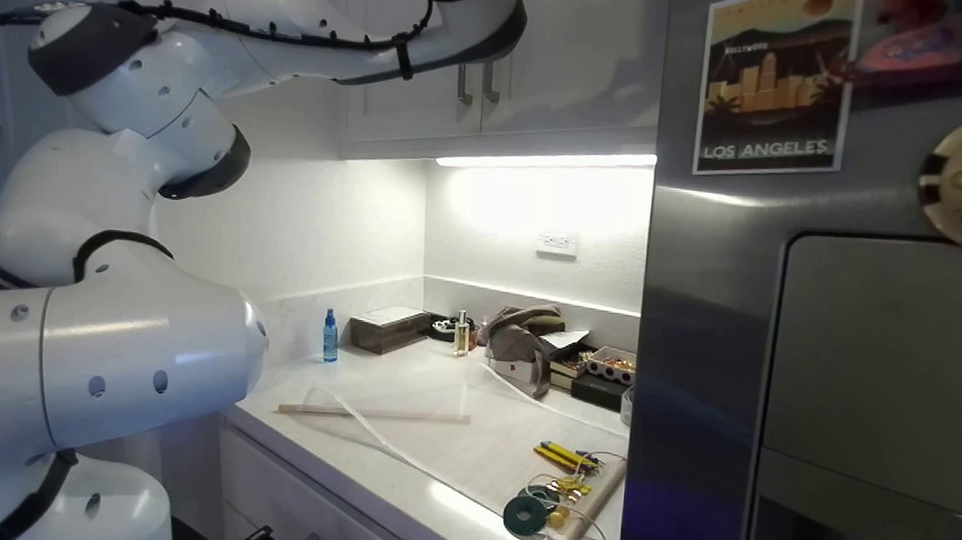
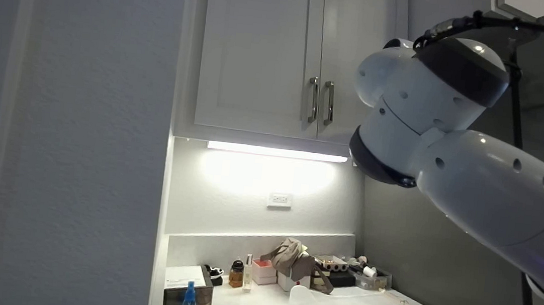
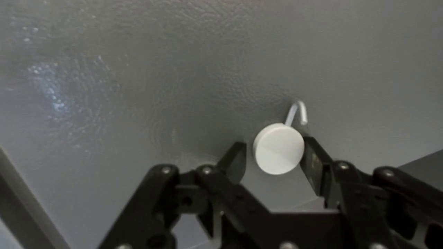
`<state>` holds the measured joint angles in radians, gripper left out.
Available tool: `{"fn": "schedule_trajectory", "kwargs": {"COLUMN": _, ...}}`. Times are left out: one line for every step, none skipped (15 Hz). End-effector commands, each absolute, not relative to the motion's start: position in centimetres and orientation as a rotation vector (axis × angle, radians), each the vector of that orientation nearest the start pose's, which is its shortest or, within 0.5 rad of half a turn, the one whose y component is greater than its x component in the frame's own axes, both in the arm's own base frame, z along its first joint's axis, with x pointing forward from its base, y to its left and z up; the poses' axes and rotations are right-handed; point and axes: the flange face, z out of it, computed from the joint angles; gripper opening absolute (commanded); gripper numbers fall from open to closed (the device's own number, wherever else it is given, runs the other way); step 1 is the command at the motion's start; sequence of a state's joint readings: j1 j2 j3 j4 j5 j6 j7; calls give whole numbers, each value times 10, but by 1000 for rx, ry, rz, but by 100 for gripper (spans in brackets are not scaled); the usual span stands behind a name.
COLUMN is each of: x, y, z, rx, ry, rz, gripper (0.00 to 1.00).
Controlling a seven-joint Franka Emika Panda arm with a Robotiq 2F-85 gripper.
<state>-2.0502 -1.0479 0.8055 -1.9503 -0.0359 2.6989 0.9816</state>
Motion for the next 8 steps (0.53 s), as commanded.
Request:
{"fn": "schedule_trajectory", "kwargs": {"x": 377, "y": -217, "z": 817, "rx": 1050, "ry": -1359, "rz": 1401, "gripper": 51}}
{"fn": "schedule_trajectory", "kwargs": {"x": 378, "y": -217, "z": 818, "rx": 1046, "ry": -1356, "rz": 1396, "gripper": 33}}
{"fn": "schedule_trajectory", "kwargs": {"x": 378, "y": -216, "z": 819, "rx": 1041, "ry": -1349, "rz": 1392, "gripper": 31}}
{"fn": "schedule_trajectory", "kwargs": {"x": 378, "y": -216, "z": 820, "rx": 1037, "ry": -1344, "rz": 1387, "gripper": 23}}
{"fn": "schedule_trajectory", "kwargs": {"x": 378, "y": -216, "z": 822, "rx": 1035, "ry": -1341, "rz": 1383, "gripper": 16}}
{"fn": "schedule_trajectory", "kwargs": {"x": 378, "y": -216, "z": 822, "rx": 1033, "ry": -1341, "rz": 1380, "gripper": 15}}
{"fn": "schedule_trajectory", "kwargs": {"x": 378, "y": -216, "z": 823, "rx": 1031, "ry": -1341, "rz": 1379, "gripper": 15}}
{"fn": "schedule_trajectory", "kwargs": {"x": 377, "y": -216, "z": 824, "rx": 1031, "ry": -1340, "rz": 1375, "gripper": 15}}
